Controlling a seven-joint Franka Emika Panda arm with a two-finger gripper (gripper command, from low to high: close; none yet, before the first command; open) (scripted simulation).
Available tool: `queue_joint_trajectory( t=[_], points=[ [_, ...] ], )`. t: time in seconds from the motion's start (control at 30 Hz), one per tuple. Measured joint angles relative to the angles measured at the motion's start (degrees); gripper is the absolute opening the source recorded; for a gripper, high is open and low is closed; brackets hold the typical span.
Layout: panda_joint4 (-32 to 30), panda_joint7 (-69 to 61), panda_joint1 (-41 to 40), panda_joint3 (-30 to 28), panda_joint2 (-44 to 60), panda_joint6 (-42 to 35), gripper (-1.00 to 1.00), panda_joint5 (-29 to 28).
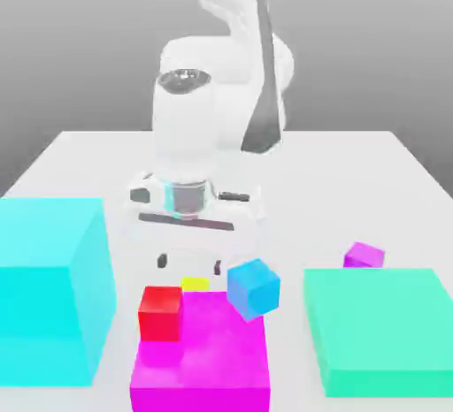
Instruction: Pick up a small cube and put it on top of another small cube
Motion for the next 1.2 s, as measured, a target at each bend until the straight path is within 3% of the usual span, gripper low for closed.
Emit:
queue_joint_trajectory(
  t=[0.17, 0.2, 0.43, 0.73, 0.97, 1.2],
  points=[
    [1.68, -0.75, -2.84, 3.05, 10.69, 8.71, 0.00, 1.01],
    [1.91, -0.75, -3.15, 3.34, 11.95, 9.73, -1.00, 0.99],
    [1.89, -0.50, -3.20, 3.35, 11.86, 9.66, -1.00, 0.71],
    [-1.27, 0.28, -2.36, 2.16, -5.43, -4.44, -1.00, -0.51],
    [10.51, 4.61, -4.79, 4.69, -11.88, -17.51, -1.00, -7.80],
    [22.28, 20.82, -6.45, 6.68, -12.90, -31.40, -1.00, -5.18]
  ],
)
